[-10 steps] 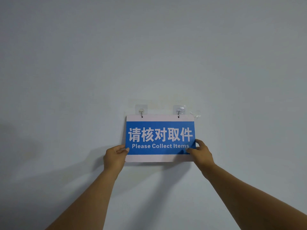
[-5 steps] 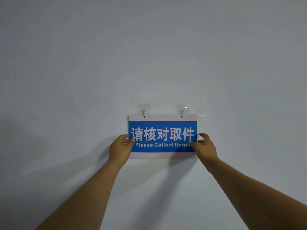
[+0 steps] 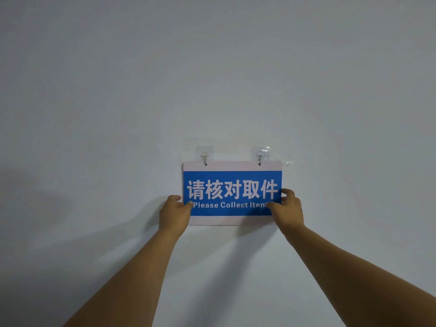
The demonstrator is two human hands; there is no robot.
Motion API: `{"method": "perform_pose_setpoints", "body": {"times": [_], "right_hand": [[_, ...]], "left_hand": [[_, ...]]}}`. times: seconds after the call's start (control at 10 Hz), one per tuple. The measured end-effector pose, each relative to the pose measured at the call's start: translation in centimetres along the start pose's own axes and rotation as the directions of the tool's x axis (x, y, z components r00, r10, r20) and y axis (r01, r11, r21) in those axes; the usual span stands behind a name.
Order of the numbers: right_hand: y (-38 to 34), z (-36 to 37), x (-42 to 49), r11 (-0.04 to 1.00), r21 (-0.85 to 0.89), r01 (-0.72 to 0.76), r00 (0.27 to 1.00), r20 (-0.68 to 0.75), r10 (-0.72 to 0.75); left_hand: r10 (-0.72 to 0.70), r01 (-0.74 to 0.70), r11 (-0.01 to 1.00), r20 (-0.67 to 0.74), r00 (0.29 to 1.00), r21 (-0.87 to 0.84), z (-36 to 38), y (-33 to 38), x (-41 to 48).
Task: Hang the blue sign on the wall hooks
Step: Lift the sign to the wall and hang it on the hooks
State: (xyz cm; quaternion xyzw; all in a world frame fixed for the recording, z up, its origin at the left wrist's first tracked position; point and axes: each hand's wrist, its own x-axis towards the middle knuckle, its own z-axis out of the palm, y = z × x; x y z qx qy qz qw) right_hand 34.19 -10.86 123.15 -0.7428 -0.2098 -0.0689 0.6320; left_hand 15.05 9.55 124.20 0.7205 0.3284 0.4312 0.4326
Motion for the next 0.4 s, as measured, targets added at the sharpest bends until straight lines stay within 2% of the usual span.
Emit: {"method": "perform_pose_setpoints", "body": {"times": [0.4], "right_hand": [[0.23,-0.35,0.33,1.000,0.015,-0.023,1.000,0.004,0.023]], "left_hand": [[-0.041,0.041,0.997,0.006,0.999,-0.071,-0.08,-0.65,-0.46]]}}
